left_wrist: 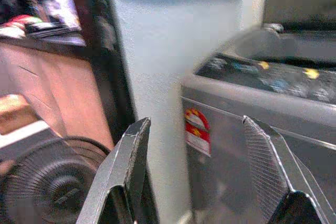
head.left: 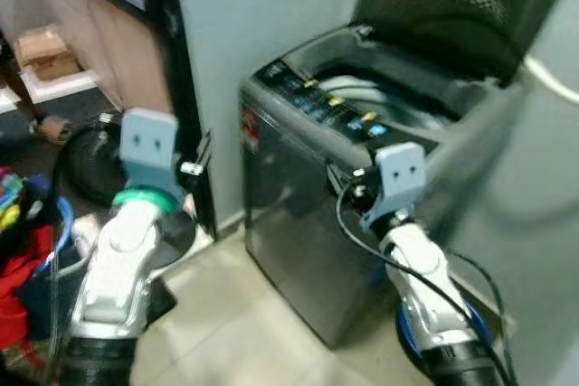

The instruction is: Clothes washing

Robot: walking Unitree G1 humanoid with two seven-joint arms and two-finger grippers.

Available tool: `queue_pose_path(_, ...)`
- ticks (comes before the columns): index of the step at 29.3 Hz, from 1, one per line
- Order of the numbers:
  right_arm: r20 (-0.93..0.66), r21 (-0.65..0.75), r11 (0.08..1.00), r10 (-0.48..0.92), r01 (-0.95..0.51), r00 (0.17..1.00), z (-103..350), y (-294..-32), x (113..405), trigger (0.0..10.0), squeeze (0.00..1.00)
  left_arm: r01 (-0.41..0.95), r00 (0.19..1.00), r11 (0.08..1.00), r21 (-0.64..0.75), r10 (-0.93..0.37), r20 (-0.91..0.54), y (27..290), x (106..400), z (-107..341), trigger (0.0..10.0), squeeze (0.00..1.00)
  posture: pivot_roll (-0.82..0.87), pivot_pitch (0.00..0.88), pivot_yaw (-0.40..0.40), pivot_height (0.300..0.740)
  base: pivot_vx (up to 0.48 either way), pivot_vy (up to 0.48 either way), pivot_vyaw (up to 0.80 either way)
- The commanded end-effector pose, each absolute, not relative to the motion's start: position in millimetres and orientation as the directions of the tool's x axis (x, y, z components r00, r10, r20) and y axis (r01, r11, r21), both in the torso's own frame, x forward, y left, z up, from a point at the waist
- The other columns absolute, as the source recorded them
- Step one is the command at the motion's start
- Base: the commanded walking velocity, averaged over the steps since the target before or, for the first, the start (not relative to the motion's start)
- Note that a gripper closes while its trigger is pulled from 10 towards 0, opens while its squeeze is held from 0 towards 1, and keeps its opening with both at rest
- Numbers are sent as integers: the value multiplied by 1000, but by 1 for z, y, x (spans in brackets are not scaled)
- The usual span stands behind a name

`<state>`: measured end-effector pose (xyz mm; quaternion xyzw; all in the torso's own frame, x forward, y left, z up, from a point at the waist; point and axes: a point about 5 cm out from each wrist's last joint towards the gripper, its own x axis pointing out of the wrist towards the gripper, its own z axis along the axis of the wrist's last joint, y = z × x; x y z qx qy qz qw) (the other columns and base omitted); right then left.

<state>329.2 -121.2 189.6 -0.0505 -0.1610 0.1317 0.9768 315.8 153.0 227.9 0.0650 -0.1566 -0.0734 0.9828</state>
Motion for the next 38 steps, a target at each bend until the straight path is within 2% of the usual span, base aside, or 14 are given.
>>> queue_pose_path(1,289,-131,963,263,-234,921,185,-126,329,10000,0,134,947,978,159,-174,271,151,315,221,10000,0,146,0,-36,740,0,0,800)
queue_pose_path(20,206,-90,971,238,-223,949,158,-130,328,10000,0,138,979,972,192,-163,122,155,308,178,10000,0,147,0,-31,740,0,0,797)
queue_pose_path(24,78,-110,961,262,-253,962,119,-130,320,10000,0,182,982,966,182,-189,24,150,300,154,10000,0,149,0,-31,740,0,0,794)
queue_pose_path(29,23,-106,957,275,-271,961,103,-129,315,10000,0,210,977,960,185,-211,-16,148,294,143,10000,0,149,0,-31,740,0,0,794)
queue_pose_path(34,-114,-107,952,276,-288,954,62,-132,298,10000,0,233,971,949,210,-216,-102,146,281,111,10000,0,153,0,-33,740,0,0,780)
queue_pose_path(38,-188,-115,944,286,-310,940,40,-130,285,10000,0,211,975,952,221,-188,-123,144,276,96,10000,0,147,0,-33,740,231,0,0)
